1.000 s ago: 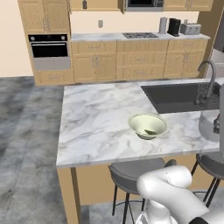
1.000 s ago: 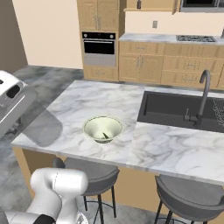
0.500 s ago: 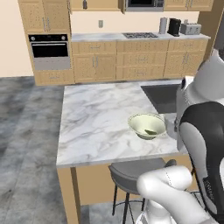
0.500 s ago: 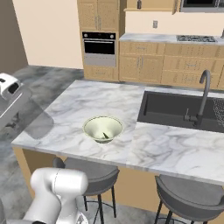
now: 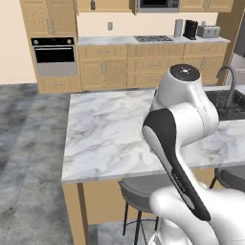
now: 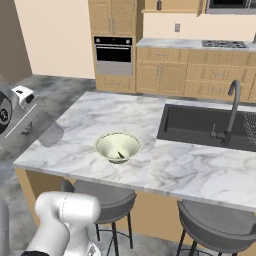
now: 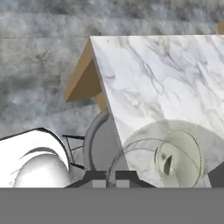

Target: There is a bowl on the dining counter. Grab a lemon wedge from the fridge and place it in the bowl. Then get the liquor bottle and glass cup from the cabinet and place them next to the bowl.

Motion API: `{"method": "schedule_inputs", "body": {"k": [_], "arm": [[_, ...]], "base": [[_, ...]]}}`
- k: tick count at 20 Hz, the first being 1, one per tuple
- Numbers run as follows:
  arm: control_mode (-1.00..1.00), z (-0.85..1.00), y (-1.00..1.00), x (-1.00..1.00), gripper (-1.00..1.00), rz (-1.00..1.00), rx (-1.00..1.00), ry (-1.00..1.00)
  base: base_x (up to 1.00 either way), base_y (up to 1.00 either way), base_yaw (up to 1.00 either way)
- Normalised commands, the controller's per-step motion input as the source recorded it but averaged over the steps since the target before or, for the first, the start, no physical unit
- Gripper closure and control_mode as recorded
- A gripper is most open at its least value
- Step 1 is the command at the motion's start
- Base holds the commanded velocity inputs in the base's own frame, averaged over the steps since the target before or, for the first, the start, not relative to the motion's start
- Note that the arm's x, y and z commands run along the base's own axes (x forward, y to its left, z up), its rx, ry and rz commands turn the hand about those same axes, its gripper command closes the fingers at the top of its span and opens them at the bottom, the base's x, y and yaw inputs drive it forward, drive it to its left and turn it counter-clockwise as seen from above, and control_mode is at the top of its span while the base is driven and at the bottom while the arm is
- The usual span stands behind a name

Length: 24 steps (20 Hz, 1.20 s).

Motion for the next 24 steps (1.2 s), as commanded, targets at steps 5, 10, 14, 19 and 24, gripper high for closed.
{"method": "schedule_inputs", "body": {"k": [5, 10, 14, 19, 24], "arm": [[-1.00, -0.33, 0.00, 0.85, 1.00, 0.19, 0.02, 0.20], [-1.00, -0.58, -0.10, 0.73, 1.00, 0.25, 0.00, 0.28], [-1.00, -0.67, 0.00, 0.69, 1.00, 0.21, 0.00, 0.19], [-1.00, -0.55, 0.00, 0.57, 1.00, 0.19, 0.00, 0.09], [-1.00, -0.41, 0.00, 0.39, 1.00, 0.18, 0.00, 0.01]], "base": [[0.00, 0.00, 0.00], [0.00, 0.00, 0.00], [0.00, 0.00, 0.00], [0.00, 0.00, 0.00], [0.00, 0.00, 0.00]]}}
